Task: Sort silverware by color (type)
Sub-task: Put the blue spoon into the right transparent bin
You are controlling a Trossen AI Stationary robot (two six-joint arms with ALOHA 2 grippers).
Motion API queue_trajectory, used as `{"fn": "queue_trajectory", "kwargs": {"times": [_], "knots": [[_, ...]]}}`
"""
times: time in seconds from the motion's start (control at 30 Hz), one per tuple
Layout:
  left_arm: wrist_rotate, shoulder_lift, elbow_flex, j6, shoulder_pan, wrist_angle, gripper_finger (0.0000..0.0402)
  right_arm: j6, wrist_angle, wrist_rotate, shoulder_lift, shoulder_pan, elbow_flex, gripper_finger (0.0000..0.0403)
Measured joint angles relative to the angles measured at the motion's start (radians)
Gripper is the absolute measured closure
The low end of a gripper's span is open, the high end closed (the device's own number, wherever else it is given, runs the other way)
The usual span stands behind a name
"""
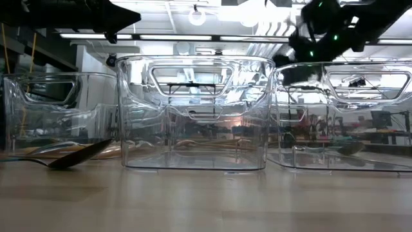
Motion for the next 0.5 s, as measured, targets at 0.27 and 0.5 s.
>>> {"fn": "queue_trajectory", "kwargs": {"times": [0.27, 0.5], "knots": [[-0.047, 0.022, 0.000, 0.000, 0.000, 0.024, 0.0401, -0.105, 0.420, -0.349, 0.051, 0.098, -0.010, 0.0402], [-0.046, 0.136, 0.000, 0.001, 0.000, 0.130, 0.0401, -0.117, 0.651, -0.500, 0.151, 0.130, -0.010, 0.0403]]}}
